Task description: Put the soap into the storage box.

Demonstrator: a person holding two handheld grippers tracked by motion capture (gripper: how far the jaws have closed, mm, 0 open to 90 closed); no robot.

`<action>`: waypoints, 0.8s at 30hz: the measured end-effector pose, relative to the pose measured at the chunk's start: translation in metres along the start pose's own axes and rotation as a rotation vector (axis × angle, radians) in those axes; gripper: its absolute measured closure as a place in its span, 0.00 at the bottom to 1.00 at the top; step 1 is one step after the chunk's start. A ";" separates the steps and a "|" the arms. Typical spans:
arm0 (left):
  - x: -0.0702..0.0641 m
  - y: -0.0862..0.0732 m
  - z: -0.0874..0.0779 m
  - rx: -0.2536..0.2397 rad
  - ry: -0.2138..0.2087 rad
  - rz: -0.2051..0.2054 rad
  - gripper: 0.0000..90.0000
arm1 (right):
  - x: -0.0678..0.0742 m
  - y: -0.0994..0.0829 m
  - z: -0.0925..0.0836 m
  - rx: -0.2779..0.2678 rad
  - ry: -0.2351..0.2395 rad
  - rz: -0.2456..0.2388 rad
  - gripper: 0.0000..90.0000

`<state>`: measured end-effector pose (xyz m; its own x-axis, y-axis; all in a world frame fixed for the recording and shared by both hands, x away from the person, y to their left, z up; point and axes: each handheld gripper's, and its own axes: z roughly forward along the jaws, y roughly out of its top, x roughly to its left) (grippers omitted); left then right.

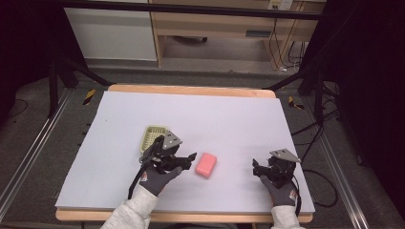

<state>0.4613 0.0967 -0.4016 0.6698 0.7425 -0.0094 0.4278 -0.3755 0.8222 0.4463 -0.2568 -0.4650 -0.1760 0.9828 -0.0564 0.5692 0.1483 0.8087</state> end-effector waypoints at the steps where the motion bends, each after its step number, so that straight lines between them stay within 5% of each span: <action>1: -0.001 0.000 0.001 -0.002 -0.002 -0.002 0.29 | 0.000 0.000 0.000 0.001 0.001 0.001 0.07; 24: -0.024 0.004 0.027 0.058 -0.030 0.044 0.26 | 0.000 0.000 -0.001 0.001 0.004 0.002 0.08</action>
<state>0.4632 0.0629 -0.4132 0.7061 0.7080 0.0083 0.4315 -0.4396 0.7877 0.4454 -0.2571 -0.4648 -0.1777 0.9827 -0.0524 0.5706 0.1462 0.8081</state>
